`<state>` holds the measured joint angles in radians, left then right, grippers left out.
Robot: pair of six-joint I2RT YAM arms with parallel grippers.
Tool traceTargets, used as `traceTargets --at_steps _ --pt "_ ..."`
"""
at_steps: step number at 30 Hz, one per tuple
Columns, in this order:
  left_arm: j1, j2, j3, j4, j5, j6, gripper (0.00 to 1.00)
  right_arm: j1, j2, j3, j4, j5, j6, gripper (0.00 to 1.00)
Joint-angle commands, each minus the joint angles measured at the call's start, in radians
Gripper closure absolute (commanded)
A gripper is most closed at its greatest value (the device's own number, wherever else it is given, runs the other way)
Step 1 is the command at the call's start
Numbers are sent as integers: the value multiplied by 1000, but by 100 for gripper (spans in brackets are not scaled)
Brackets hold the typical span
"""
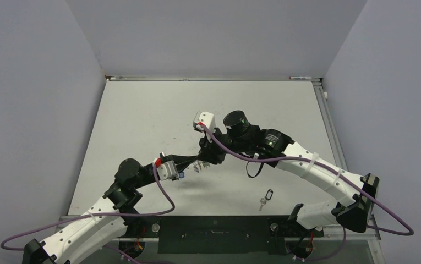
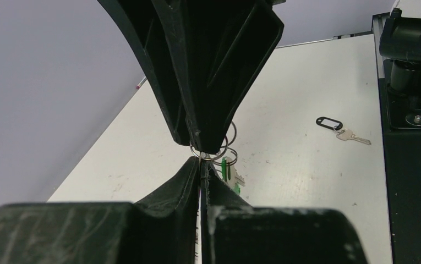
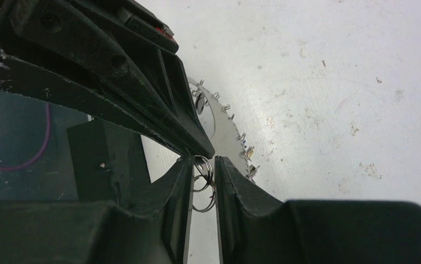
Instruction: Put the keys on the keyring
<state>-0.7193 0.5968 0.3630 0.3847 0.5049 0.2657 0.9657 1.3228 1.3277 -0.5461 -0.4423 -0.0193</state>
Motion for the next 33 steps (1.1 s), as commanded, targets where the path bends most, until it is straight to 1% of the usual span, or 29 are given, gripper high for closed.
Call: traceTargets --at_steps 1,2,3,8,22,27,33 --pt "-2 -11 57 69 20 3 100 4 -13 35 49 13 -22 87" --pt "-3 -11 57 70 20 3 100 3 -14 33 50 14 -22 93" --pt "-3 -12 57 69 20 3 100 3 -18 33 51 13 -24 94" --pt "-3 -13 57 68 16 1 100 3 -25 28 55 43 -18 95" --pt "-4 -9 59 68 4 0 100 -2 -92 -16 124 307 40 95" --pt "-3 -2 60 62 2 1 100 1 -89 -6 116 358 27 95" --pt "-4 10 68 43 1 7 100 12 -76 9 102 383 -30 95"
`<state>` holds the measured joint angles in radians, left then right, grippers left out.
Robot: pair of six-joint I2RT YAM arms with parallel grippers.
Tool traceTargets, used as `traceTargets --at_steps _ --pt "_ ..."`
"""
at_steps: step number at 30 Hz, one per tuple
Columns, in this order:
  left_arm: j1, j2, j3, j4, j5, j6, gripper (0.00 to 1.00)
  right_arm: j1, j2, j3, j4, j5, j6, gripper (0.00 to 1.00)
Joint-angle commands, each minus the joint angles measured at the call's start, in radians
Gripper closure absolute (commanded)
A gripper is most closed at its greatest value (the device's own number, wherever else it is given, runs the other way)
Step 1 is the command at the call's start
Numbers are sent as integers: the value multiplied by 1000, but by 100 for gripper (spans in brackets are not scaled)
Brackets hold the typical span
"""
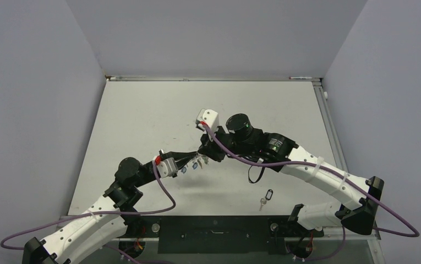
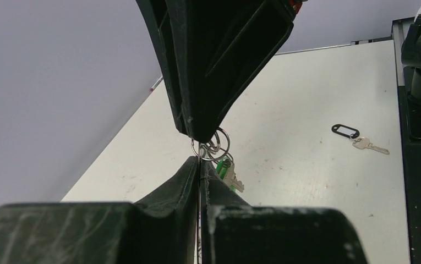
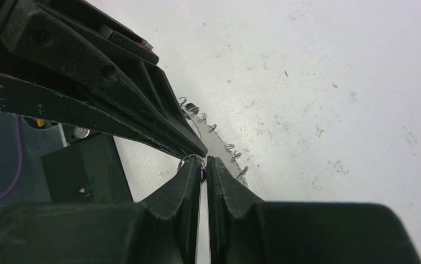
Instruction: Put the keys on the keyring
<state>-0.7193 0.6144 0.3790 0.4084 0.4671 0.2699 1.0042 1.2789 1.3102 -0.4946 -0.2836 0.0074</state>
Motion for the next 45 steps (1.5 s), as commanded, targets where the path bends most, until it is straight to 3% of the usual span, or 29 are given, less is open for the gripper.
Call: traceTargets --at_steps 1,15,17,19,21,22,23,31,36,45 --pt "-3 -6 53 17 36 4 100 -23 -28 28 45 238 -60 95" --pt "-3 -3 56 6 35 6 100 34 -42 -19 99 281 -89 93" --pt "-4 -2 59 -4 36 14 100 36 -49 -9 82 258 -92 76" --pt "-5 1 65 -23 41 29 100 36 -52 10 42 199 -105 49" --pt "-6 7 74 -57 50 56 100 36 -44 56 -31 151 -118 28" --pt "-7 9 78 -74 52 71 100 36 -33 82 -59 147 -112 20" --pt "-10 11 81 -90 54 84 100 34 -21 110 -91 149 -98 19" --pt "-56 10 122 -295 69 262 100 80 75 232 -313 95 -105 18" --pt "-64 21 137 -357 135 317 100 110 55 180 -337 -5 -173 39" --pt "-98 -2 126 -384 141 348 100 126 78 151 -346 20 -227 44"
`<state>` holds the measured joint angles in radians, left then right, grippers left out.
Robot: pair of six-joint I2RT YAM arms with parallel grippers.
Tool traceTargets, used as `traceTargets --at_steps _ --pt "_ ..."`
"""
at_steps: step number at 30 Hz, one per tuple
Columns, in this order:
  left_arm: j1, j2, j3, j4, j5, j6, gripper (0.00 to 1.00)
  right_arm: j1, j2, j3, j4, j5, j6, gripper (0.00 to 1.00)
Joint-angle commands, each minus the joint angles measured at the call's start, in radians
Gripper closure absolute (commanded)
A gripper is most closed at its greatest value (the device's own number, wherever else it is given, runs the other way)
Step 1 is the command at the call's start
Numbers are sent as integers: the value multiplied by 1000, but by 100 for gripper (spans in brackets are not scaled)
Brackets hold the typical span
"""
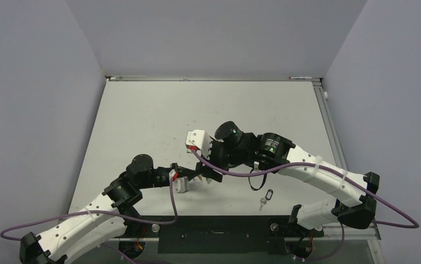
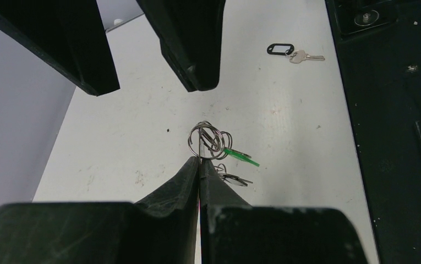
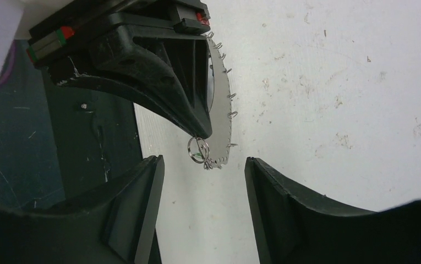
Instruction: Put the keys on the keyring
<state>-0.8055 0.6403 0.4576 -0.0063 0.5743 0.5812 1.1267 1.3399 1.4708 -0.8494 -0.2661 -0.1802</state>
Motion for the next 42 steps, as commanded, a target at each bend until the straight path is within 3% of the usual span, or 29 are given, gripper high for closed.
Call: traceTargets --at_steps 1,7,11,16,20,26,42 --pt "-15 -31 46 31 35 35 100 4 25 -9 7 6 -41 44" --pt "-21 -43 44 37 48 24 100 1 83 -7 -3 14 -50 46" --pt "-26 -52 41 39 44 22 100 -14 98 -7 0 6 -52 58" --pt "-29 -53 41 39 39 20 100 -23 90 -11 5 -2 -50 66" --pt "-31 -56 41 39 39 20 100 -25 78 -23 10 3 -47 66" --pt "-32 -58 38 39 40 20 100 -29 36 -35 28 -3 -38 53" --pt "-50 -71 32 39 38 29 100 -42 53 -40 29 -92 -45 68"
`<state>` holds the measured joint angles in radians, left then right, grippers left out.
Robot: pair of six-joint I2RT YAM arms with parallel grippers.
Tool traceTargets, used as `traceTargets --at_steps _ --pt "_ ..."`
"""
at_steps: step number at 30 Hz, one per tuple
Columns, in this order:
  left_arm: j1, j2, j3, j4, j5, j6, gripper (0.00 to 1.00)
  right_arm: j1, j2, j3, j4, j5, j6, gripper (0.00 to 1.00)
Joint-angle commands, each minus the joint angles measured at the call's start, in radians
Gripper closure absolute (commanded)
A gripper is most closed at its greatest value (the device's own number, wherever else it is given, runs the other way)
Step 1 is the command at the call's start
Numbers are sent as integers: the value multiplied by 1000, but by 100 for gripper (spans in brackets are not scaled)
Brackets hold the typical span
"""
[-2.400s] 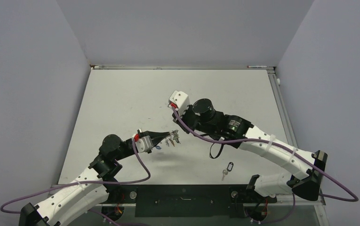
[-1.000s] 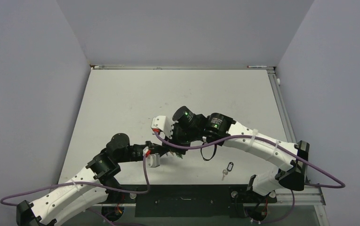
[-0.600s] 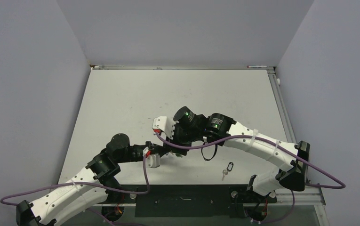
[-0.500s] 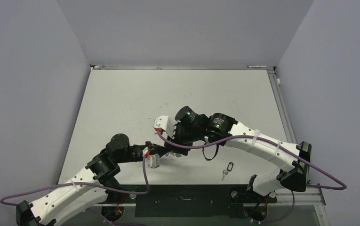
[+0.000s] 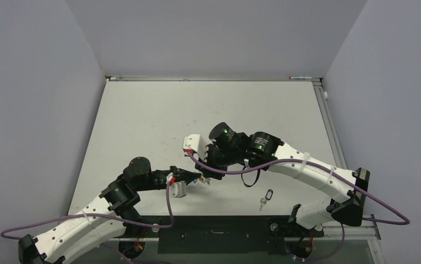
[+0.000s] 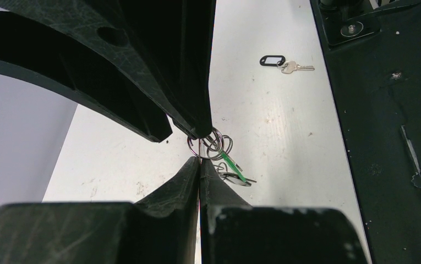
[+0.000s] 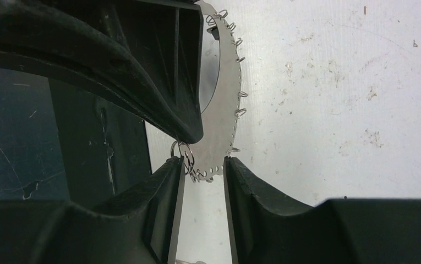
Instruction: Put the keys on the keyring
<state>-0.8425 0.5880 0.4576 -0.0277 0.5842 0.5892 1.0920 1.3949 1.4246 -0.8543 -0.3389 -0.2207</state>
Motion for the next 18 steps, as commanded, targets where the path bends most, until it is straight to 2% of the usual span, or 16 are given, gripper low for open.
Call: traceTargets --at_steps 1,7,15,18 --pt "-13 -18 32 59 28 21 100 -7 0 5 35 -21 -6 68" --pt "-21 -20 32 58 28 23 100 -12 12 5 34 -25 -4 68" --pt "-26 -28 30 57 25 26 100 -19 26 5 34 -22 0 60" --pt "-28 -31 29 61 22 26 100 -23 28 5 30 -39 -3 65"
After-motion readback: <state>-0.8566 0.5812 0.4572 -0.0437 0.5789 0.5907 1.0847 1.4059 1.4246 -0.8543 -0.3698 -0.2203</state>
